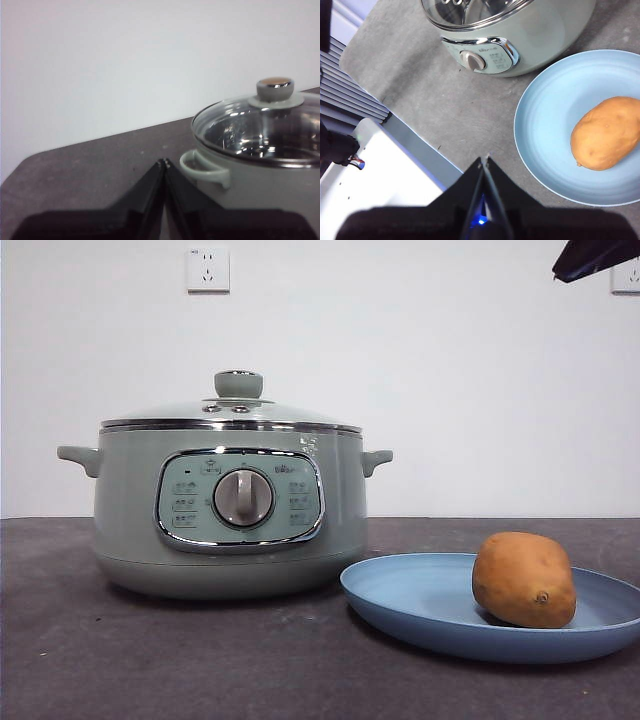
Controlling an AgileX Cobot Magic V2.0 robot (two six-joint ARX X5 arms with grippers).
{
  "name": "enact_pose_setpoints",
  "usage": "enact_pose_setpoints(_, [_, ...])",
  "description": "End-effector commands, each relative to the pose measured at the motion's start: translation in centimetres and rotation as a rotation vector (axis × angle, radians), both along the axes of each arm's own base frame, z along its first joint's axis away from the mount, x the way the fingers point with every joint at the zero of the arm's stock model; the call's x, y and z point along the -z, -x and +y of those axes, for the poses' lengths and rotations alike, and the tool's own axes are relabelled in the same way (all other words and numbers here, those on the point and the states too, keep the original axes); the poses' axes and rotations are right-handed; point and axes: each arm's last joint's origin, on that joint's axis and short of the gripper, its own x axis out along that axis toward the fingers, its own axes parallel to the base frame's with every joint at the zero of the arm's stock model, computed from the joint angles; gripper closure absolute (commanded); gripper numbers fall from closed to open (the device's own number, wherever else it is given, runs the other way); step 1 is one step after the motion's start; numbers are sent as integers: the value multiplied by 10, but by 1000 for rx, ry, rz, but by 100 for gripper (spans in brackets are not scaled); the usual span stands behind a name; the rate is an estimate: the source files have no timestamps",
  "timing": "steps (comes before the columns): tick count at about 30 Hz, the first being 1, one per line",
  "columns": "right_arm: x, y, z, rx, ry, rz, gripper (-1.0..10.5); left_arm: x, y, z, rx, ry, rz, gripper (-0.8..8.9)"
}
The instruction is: Take the potato out from the steamer,put the potato on the plate,close the lid
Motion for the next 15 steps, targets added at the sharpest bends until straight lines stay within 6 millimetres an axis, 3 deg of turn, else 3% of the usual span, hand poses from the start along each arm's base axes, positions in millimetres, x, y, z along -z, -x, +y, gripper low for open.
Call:
enact_pose_setpoints(1, [-1,0,0,3,-3,-4,946,9,-1,1,-16,27,13,817])
enact_pose_setpoints(9, [-1,0,0,3,-3,-4,946,31,-4,1,-16,33,80,817])
enact_pose_setpoints(15, [-1,0,0,3,-3,-4,946,36,-2,1,-13,32,123,817])
